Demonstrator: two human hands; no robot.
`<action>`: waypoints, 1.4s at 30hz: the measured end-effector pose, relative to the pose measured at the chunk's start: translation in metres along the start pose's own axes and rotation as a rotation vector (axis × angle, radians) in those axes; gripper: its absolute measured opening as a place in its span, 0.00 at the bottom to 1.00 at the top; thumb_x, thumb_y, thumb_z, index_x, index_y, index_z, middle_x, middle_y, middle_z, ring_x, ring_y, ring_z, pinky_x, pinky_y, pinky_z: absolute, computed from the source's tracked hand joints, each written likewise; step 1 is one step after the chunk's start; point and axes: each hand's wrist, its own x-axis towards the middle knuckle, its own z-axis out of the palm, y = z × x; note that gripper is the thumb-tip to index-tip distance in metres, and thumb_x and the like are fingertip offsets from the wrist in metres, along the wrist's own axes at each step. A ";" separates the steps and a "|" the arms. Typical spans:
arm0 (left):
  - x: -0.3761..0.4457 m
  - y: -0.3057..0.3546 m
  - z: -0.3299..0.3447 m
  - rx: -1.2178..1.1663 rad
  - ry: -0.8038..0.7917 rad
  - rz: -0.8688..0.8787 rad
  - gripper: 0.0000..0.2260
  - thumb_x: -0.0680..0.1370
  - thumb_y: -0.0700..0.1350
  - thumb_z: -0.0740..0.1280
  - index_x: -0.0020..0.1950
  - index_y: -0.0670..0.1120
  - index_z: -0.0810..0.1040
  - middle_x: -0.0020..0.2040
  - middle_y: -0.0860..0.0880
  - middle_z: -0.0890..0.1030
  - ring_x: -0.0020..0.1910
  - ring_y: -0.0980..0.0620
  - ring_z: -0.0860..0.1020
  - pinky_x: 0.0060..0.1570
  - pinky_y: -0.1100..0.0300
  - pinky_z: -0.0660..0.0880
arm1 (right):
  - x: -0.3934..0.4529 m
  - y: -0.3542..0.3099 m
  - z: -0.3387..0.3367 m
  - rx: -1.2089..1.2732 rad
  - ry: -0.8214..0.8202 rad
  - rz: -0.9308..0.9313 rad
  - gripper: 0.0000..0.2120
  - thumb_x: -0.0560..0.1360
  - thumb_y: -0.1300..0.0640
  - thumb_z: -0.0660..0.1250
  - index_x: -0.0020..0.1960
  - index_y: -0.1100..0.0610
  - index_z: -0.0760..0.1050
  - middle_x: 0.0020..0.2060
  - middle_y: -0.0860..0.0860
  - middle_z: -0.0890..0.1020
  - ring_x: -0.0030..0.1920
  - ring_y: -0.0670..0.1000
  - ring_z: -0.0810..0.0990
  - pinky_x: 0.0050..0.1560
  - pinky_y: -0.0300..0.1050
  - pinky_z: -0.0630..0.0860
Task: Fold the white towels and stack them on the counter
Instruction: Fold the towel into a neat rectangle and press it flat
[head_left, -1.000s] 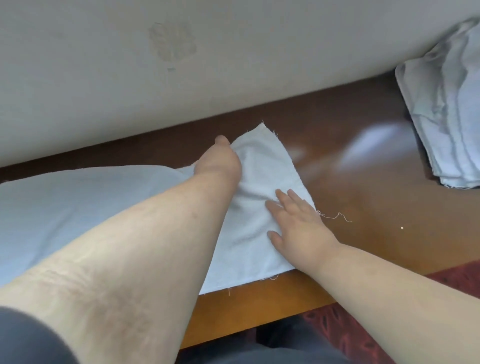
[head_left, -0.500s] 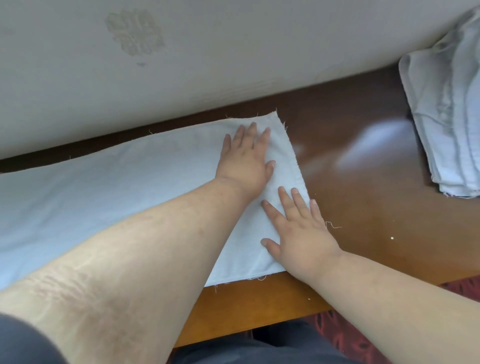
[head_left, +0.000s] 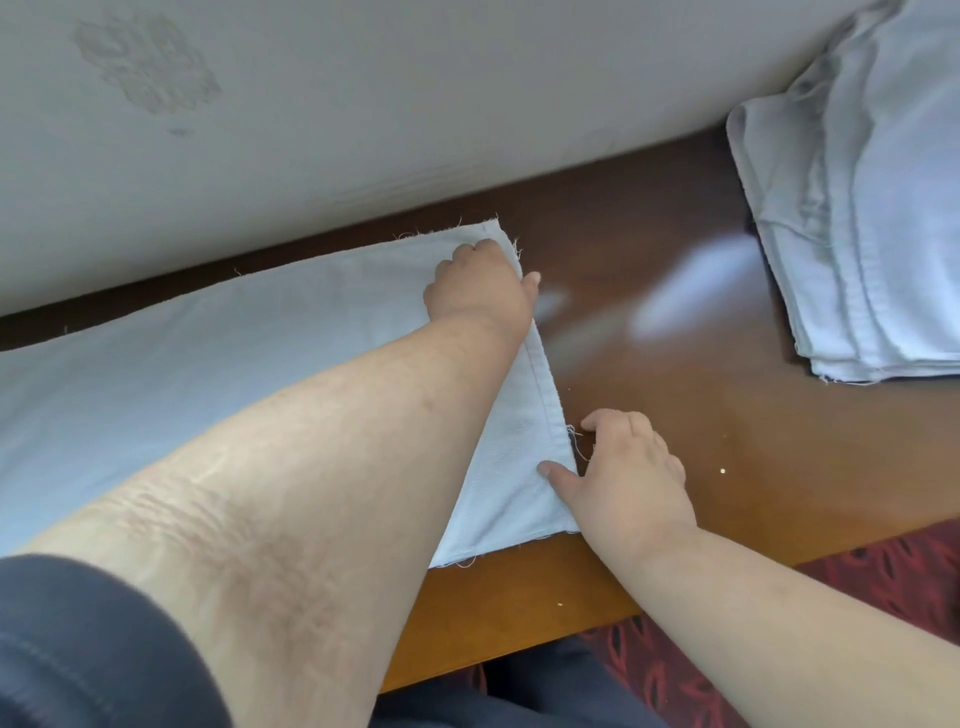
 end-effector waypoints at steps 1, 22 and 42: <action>0.002 0.000 -0.002 -0.021 -0.021 -0.013 0.19 0.77 0.60 0.61 0.60 0.48 0.75 0.57 0.47 0.76 0.57 0.44 0.75 0.49 0.52 0.71 | 0.001 -0.001 -0.001 0.002 -0.026 0.001 0.22 0.72 0.37 0.69 0.61 0.46 0.72 0.52 0.43 0.71 0.55 0.48 0.72 0.54 0.46 0.66; -0.051 -0.134 -0.110 -0.994 0.123 -0.287 0.15 0.78 0.41 0.56 0.56 0.55 0.78 0.45 0.53 0.79 0.33 0.58 0.73 0.28 0.70 0.68 | -0.083 -0.124 0.001 0.238 -0.376 -0.704 0.20 0.80 0.61 0.58 0.68 0.46 0.72 0.61 0.42 0.71 0.59 0.41 0.75 0.58 0.28 0.66; -0.113 -0.404 -0.231 -0.920 0.252 -0.145 0.31 0.73 0.34 0.53 0.74 0.56 0.67 0.74 0.57 0.66 0.56 0.59 0.78 0.38 0.66 0.76 | -0.183 -0.357 0.093 0.328 -0.386 -1.043 0.23 0.75 0.63 0.58 0.65 0.42 0.73 0.50 0.31 0.65 0.53 0.30 0.71 0.54 0.24 0.67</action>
